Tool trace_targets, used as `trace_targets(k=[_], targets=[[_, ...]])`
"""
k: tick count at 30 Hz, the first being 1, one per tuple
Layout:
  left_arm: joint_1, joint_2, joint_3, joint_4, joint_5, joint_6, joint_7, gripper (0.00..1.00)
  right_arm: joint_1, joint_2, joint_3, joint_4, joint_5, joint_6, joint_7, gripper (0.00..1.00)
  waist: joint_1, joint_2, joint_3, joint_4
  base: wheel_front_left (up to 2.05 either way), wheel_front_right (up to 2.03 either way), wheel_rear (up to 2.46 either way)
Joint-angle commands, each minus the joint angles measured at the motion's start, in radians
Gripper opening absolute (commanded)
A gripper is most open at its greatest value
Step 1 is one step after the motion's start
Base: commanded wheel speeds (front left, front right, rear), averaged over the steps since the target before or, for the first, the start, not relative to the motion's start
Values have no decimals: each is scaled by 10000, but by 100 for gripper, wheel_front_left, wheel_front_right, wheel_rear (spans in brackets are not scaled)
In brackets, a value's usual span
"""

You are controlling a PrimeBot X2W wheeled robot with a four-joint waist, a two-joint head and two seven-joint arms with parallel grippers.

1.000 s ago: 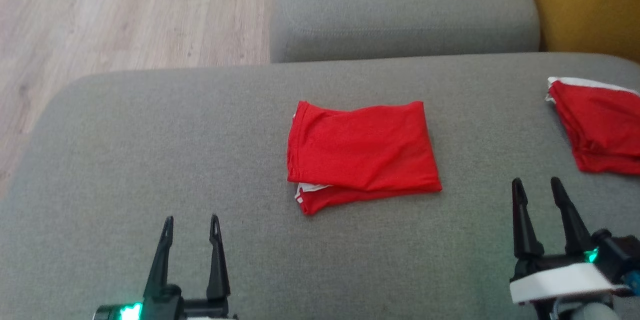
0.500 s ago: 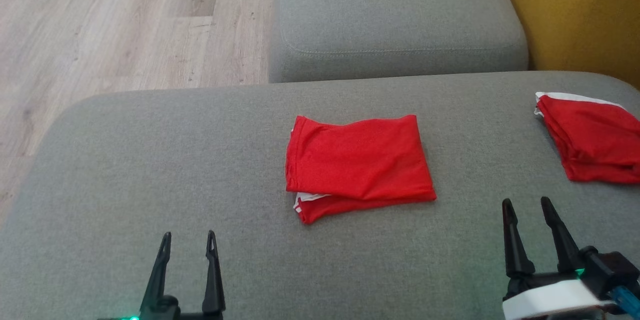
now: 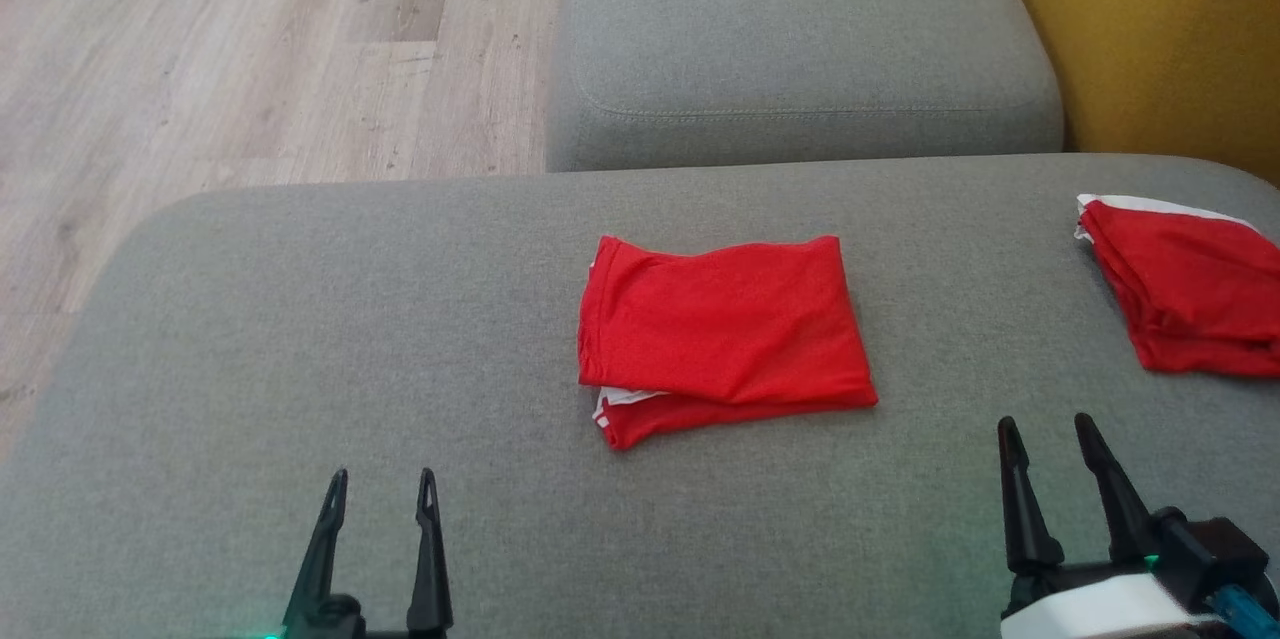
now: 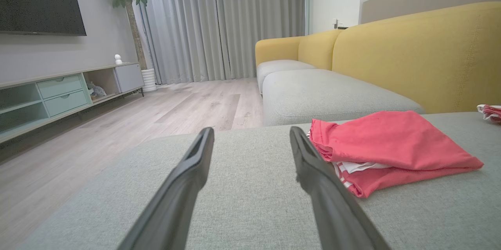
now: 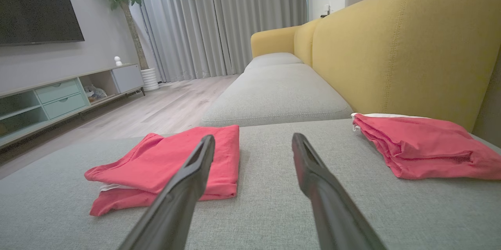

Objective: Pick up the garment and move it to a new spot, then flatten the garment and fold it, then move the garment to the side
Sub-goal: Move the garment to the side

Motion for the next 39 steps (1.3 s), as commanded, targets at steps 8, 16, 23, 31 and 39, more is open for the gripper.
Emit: trace_targets(k=[8, 16, 23, 31, 39], targets=[[-294, -54, 454, -309, 260, 10, -51, 100, -376, -90, 243, -293, -61, -7, -135, 100, 0, -1, 64, -55, 0, 0, 0], [-319, -56, 433, -336, 293, 23, -51, 100, -434, -107, 317, -195, -65, -7, -135, 100, 0, -1, 370, -45, 0, 0, 0], [-508, -60, 242, -364, 311, 103, -51, 100, -904, -221, 466, 221, -53, -7, -135, 100, 0, -1, 1035, 59, 0, 0, 0], [-1132, -65, -209, -397, 296, 263, -51, 100, -2866, -888, 1551, 1882, 962, -7, -113, 100, 0, -1, 2103, 291, 0, 0, 0], [-1560, -67, -602, -283, 190, 405, -51, 100, -5198, -1187, 2084, 4007, 2044, -7, 1354, 100, 0, -1, 2491, 607, 0, 0, 0]])
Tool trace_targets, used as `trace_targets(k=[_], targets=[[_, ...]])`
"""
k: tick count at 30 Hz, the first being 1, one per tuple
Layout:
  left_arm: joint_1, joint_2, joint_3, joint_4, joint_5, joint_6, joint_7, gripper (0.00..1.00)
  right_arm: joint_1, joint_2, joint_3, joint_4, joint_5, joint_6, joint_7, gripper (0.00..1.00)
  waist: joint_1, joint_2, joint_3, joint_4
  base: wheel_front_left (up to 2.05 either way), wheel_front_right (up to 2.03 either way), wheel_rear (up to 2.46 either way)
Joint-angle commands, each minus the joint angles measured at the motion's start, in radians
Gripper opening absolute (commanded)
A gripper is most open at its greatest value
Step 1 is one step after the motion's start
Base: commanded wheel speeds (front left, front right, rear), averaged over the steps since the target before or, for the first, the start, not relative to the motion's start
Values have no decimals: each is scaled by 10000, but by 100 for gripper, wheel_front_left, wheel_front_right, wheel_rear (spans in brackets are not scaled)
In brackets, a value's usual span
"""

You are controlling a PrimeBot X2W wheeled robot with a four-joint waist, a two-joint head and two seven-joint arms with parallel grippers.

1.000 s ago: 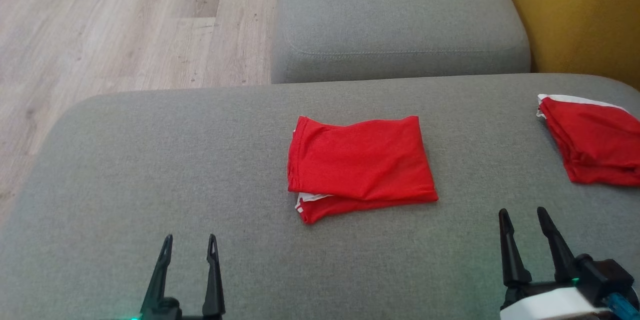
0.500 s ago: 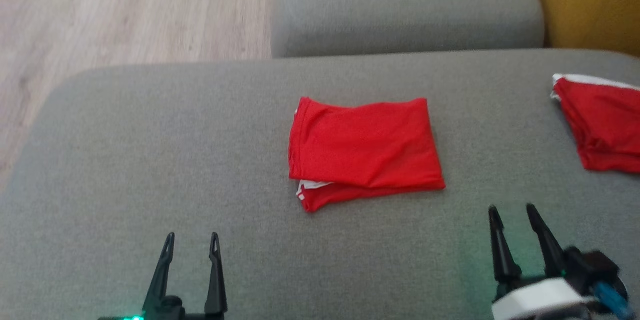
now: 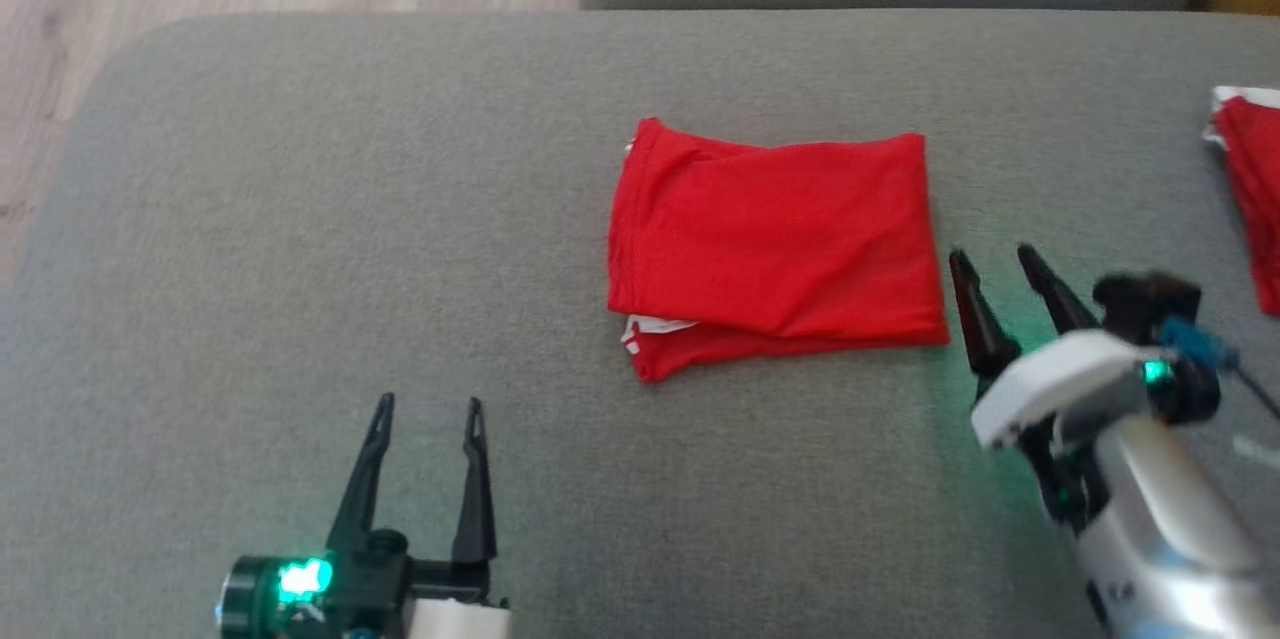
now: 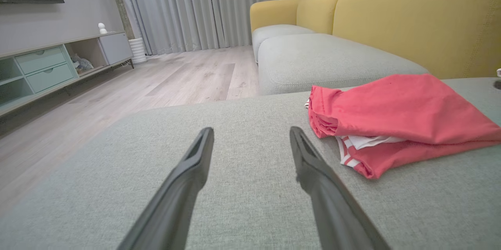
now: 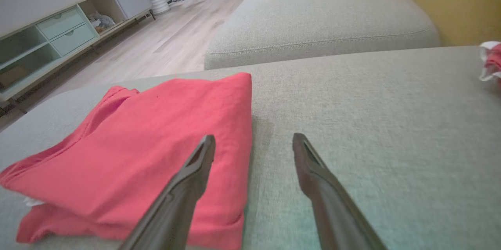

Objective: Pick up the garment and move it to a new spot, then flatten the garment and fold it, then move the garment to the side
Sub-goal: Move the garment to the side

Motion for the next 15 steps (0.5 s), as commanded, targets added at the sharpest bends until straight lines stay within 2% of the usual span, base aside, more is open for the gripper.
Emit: trace_targets(k=[1, 11, 12, 14, 15], targets=[[-437, -53, 230, -253, -32, 66, -51, 100, -286, -22, 196, -207, 43, -7, 2, 100, -3, 0, 66, 111, 0, 0, 0], [-624, -54, -22, -153, -159, 164, -51, 100, -1743, 612, 246, 2694, 920, -7, 684, 100, -3, 0, 167, 602, 0, 0, 0], [-633, -54, -36, -142, -167, 165, -51, 100, -1823, 673, 305, 2930, 965, -7, 704, 91, -3, 0, 170, 631, 0, 0, 0], [-646, -54, -62, -127, -177, 171, -51, 100, -1969, 755, 407, 3324, 1041, -7, 636, 18, -3, 0, 180, 670, 0, 0, 0], [-650, -54, -71, -122, -180, 175, -51, 100, -2034, 771, 474, 3496, 1044, -7, 576, 0, -3, 0, 183, 681, 0, 0, 0]])
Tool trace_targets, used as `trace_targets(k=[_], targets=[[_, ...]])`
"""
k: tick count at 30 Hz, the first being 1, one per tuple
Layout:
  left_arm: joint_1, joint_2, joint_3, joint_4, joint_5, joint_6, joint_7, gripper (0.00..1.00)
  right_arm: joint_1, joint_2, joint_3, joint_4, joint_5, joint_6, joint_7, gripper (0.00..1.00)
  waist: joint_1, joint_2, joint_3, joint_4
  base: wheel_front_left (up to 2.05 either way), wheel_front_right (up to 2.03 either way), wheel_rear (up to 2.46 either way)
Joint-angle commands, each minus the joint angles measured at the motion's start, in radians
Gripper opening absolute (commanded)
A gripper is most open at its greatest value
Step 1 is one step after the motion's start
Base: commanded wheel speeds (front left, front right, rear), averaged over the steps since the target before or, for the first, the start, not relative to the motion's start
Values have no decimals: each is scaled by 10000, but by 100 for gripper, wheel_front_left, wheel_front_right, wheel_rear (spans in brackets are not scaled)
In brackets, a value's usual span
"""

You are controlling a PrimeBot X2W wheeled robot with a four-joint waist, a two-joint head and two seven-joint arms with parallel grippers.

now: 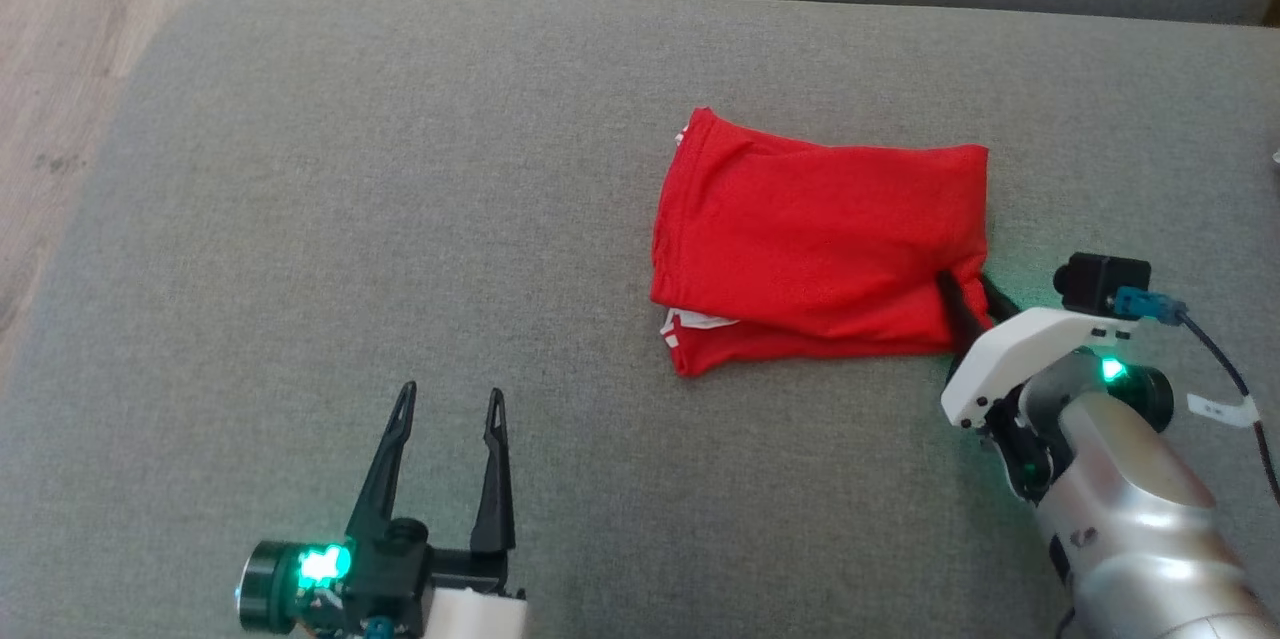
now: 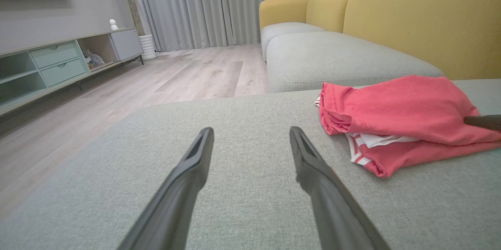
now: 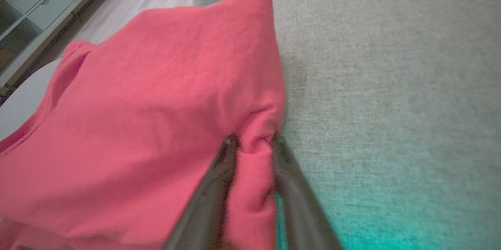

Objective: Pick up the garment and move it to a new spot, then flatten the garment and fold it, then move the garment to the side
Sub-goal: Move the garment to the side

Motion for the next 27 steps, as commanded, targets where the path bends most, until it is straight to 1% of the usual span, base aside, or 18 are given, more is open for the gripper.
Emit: trace_targets(k=[1, 5, 8, 11, 18, 23, 27], targets=[[-352, -43, 275, -272, -83, 62, -51, 100, -300, 158, 345, 59, 28, -7, -131, 0, 0, 0, 3, 9, 0, 0, 0], [-301, -43, 378, -279, -69, 116, -51, 100, -594, 23, 437, 414, 38, -7, -678, 0, 0, 0, -3, -164, 0, 0, 0], [-240, -43, 454, -279, -76, 110, -51, 100, -827, -334, 572, 616, -170, -7, -1015, 0, 0, 0, -16, -481, 0, 0, 0], [-217, -43, 550, -328, -104, 131, -51, 100, -1127, -751, 656, 704, -382, -7, -1218, 0, 0, 0, 51, -988, 0, 0, 0], [-587, -43, 501, -377, -120, 162, -51, 100, -2084, -2109, 699, 466, -783, -7, -1324, 0, 0, 0, 559, -2137, 0, 0, 0], [-803, -43, 483, -386, -52, 225, -51, 100, -2729, -3081, 437, 201, -870, -7, -1310, 0, 0, 0, 985, -2655, 0, 0, 0], [-791, 15, 667, -374, 2, 203, -51, 100, -3137, -3776, 49, 112, -880, -7, -1367, 0, 0, 0, 1303, -2905, 0, 0, 0]])
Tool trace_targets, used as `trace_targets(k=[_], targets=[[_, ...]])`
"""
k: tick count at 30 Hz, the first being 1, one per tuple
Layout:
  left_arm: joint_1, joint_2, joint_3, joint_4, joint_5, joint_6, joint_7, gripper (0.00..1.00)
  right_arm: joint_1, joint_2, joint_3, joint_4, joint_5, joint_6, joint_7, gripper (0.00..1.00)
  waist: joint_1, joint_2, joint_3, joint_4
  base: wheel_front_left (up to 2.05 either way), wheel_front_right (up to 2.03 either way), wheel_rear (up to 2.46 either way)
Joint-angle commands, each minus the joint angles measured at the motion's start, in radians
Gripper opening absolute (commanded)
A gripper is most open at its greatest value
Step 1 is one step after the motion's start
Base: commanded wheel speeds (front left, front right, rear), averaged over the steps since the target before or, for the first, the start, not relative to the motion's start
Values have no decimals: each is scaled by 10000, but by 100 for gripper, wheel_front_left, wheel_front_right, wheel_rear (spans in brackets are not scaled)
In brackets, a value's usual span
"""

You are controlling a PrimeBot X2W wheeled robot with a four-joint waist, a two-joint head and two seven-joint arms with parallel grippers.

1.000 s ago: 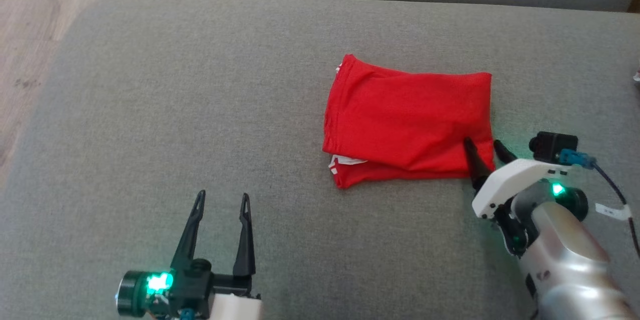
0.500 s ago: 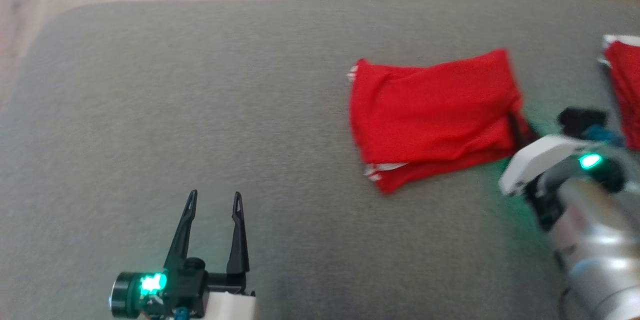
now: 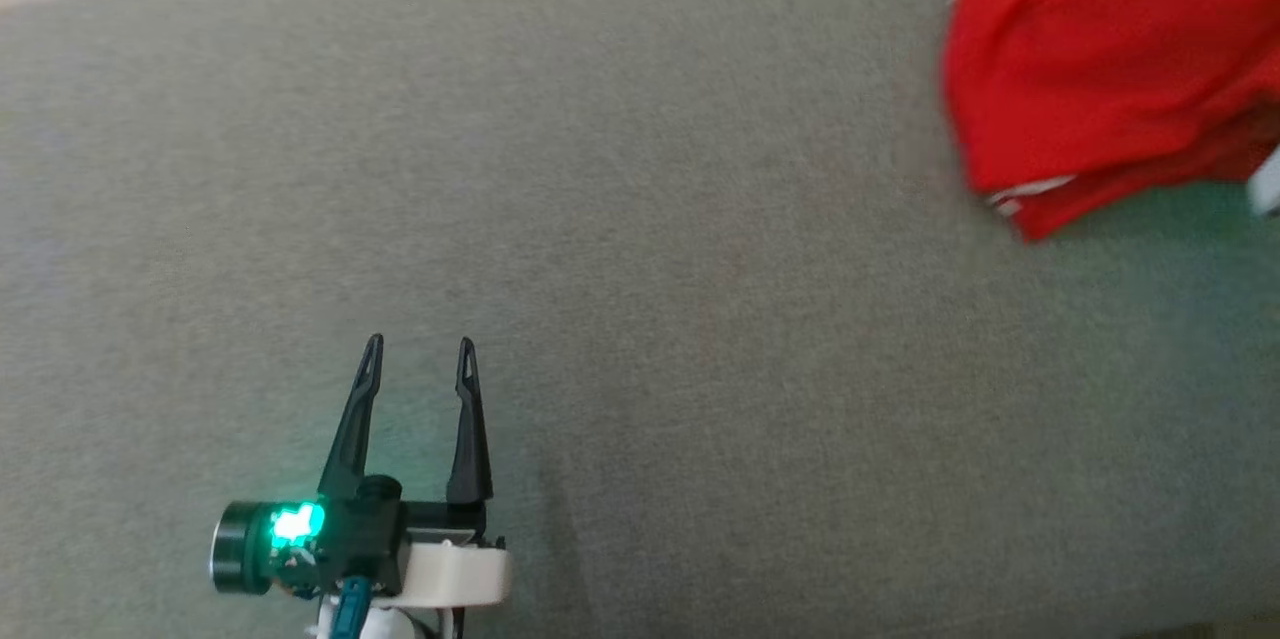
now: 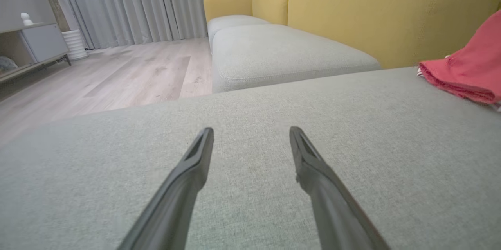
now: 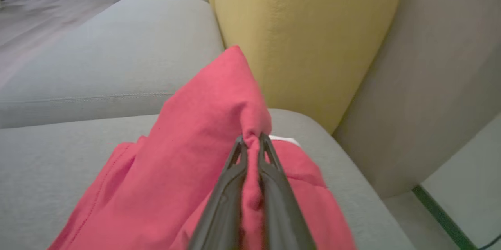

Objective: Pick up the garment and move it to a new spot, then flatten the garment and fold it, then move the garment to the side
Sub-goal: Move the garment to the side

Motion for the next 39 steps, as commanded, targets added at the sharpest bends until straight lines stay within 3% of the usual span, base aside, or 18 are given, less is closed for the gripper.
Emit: trace_targets(k=[1, 3, 4, 5, 6, 9, 13, 17, 20, 24, 26, 31, 35, 39], targets=[[-163, 7, 357, -303, 63, 30, -51, 100, -217, -263, 28, -265, -44, -7, -138, 0, -1, 0, 243, -209, 0, 0, 0], [-188, 76, 415, -316, 131, -4, -51, 100, -354, -567, -173, -213, -88, -7, -169, 0, -1, 0, 402, -252, 0, 0, 0], [-212, 114, 449, -330, 158, -18, -51, 100, -412, -706, -272, -157, -167, -7, -224, 5, -1, 0, 474, -262, 0, 0, 0], [-245, 150, 482, -345, 186, -29, -51, 100, -473, -838, -385, -78, -285, -7, -311, 44, -1, 0, 535, -264, 0, 0, 0], [-287, 177, 508, -363, 207, -38, -51, 100, -528, -919, -491, -25, -427, -7, -447, 100, -1, 0, 575, -260, 0, 0, 0], [-393, 158, 636, -553, 20, -132, -51, 100, -521, -723, -973, 21, -739, -7, -851, 100, -1, 0, 544, -221, 0, 0, 0], [-281, 80, 767, -887, -441, -529, -51, 100, 56, 28, -1423, -291, -1303, -7, -1012, 100, -1, 0, 154, -172, 0, 0, 0], [48, 12, 985, -1040, -799, -843, -51, 100, 1275, 1067, -1847, -1721, -1841, -7, -1024, 100, -1, 0, -448, -116, 0, 0, 0], [276, -26, 899, -727, -1240, -1618, -51, 100, 2959, 2151, -1601, -3255, -1920, -7, -1026, 100, -1, 0, -1107, 47, 0, 0, 0], [383, -43, 939, -288, -1416, -1948, -51, 100, 4605, 2869, -724, -4226, -1409, -7, -1027, 100, -1, 0, -1878, 314, 0, 0, 0], [432, -46, 941, -41, -1490, -1861, -51, 100, 5314, 3017, -130, -4592, -1248, -7, -1027, 100, -1, 0, -2286, 474, 0, 0, 0], [399, -48, 999, 614, -1671, -1151, -51, 100, 6516, 3152, 354, -5465, -1437, -7, -1028, 100, -1, 0, -2908, 857, 0, 0, 0], [357, -49, 1063, 753, -1567, -739, -51, 100, 7272, 3494, -176, -6065, -1704, -7, -1028, 100, -1, 0, -3219, 1076, 0, 0, 0], [442, -50, 1139, 723, -1554, -671, -51, 100, 7867, 3717, -525, -6347, -2287, -7, -1028, 100, -1, 0, -3410, 1193, 0, 0, 0]])
